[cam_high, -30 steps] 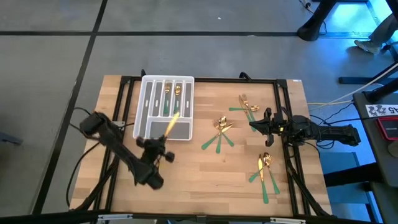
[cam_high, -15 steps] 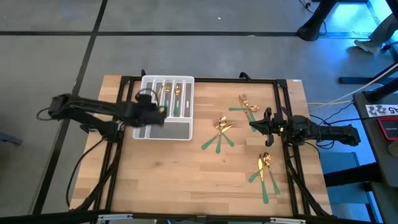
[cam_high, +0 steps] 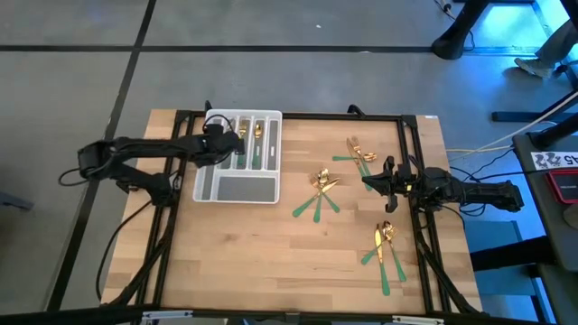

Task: Sort silverware
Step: Put the green knife into the white cutlery tray, then put the green spoon into the white cutlery tray

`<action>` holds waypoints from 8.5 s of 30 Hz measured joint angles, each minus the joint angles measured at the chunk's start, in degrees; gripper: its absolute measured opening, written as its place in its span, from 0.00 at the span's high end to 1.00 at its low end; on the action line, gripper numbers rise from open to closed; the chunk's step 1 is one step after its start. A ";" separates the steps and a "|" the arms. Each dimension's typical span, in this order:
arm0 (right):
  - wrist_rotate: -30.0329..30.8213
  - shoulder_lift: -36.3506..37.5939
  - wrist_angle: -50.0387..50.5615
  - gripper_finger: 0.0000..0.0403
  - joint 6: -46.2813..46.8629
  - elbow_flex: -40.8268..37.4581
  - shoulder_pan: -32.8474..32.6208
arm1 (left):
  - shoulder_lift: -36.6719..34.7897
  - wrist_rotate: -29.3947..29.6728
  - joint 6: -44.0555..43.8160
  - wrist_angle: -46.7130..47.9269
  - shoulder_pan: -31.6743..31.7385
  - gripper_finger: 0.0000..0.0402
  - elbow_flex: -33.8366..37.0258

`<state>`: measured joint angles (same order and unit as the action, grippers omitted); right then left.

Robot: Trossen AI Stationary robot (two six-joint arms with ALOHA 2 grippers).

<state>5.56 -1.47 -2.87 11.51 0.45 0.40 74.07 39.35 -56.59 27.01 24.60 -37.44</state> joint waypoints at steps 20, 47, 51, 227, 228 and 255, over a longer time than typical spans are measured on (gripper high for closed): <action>0.00 0.02 0.41 0.98 0.00 0.00 0.00 | 6.98 -0.36 0.27 -7.44 5.01 0.80 0.51; -13.69 -1.34 -7.47 0.98 -13.49 0.71 -0.04 | -2.50 19.69 58.47 -64.94 -30.86 0.62 0.04; -10.83 -5.75 -9.20 0.98 -15.68 0.68 -0.03 | -0.31 15.05 64.70 -65.31 -32.69 0.62 -0.02; -6.25 -97.04 -24.22 0.78 -14.34 41.78 -13.88 | 11.72 21.36 43.22 -48.82 -57.32 0.62 -3.09; -7.76 -98.31 -24.26 0.73 -15.86 42.74 -13.22 | 11.66 22.56 40.59 -46.62 -58.65 0.63 -3.11; -15.68 -119.31 1.45 0.97 -19.03 65.70 -7.17 | 11.92 24.87 24.88 -31.82 -63.10 0.79 -3.07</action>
<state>-10.12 -120.78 -1.42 -7.52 66.15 -6.76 86.00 64.23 -31.71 -4.81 -38.50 -40.52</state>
